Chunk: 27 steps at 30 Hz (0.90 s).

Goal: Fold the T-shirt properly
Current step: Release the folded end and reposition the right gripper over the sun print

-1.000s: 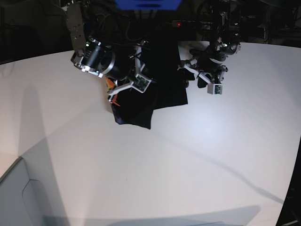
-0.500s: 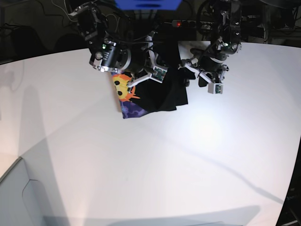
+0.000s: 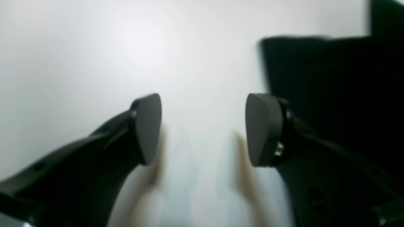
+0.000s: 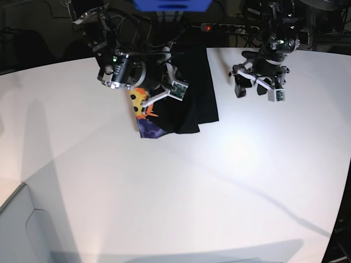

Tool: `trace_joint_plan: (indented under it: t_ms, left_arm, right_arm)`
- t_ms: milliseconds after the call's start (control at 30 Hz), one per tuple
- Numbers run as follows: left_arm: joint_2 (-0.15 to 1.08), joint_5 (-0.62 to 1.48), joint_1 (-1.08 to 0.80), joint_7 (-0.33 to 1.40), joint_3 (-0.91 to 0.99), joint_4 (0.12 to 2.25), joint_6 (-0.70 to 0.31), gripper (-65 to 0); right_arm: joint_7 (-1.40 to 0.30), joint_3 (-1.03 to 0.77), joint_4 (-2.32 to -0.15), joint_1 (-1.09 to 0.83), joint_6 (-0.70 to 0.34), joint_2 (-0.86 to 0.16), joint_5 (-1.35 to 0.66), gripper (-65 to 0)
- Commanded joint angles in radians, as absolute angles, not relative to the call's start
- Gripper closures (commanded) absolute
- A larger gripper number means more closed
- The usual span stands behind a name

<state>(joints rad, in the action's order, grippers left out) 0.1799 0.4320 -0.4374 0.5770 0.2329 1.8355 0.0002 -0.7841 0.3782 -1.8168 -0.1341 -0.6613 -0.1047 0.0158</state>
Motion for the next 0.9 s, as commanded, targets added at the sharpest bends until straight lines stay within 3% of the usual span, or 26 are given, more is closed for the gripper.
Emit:
trace_joint_plan:
  t_ms: [0, 333, 433, 633, 700, 867]
  left_arm:
    - [0.185, 0.441, -0.435, 0.55, 0.248, 1.856, -0.005, -40.6]
    - [0.185, 0.441, -0.495, 0.55, 0.44, 1.92, -0.007, -40.6]
    - [0.185, 0.441, -0.493, 0.608, 0.51, 1.929, -0.007, -40.6]
    - [0.177, 0.443, -0.45, 0.714, 0.636, 1.929, -0.008, -40.6]
    - [0.177, 0.443, -0.447, 0.717, 0.653, 1.929, -0.008, -40.5]
    - [0.177, 0.443, -0.444, 0.717, 0.665, 1.929, -0.008, -40.4]
  right_arm:
    - [-0.757, 0.38, -1.833, -0.125, -0.673, -0.099, -0.004, 0.0]
    - [-0.768, 0.387, -1.828, -0.108, -0.673, -0.081, -0.004, -1.1]
    - [-0.768, 0.387, -1.833, -0.111, -0.673, -0.081, -0.005, -11.5]
    - [-0.757, 0.386, -1.903, -0.134, -0.677, -0.084, -0.012, -40.0]
    - [-0.757, 0.38, -1.96, -0.154, -0.677, -0.085, -0.012, -42.8]
    - [-0.757, 0.355, -2.037, -0.171, -0.677, -0.102, -0.012, -42.9]
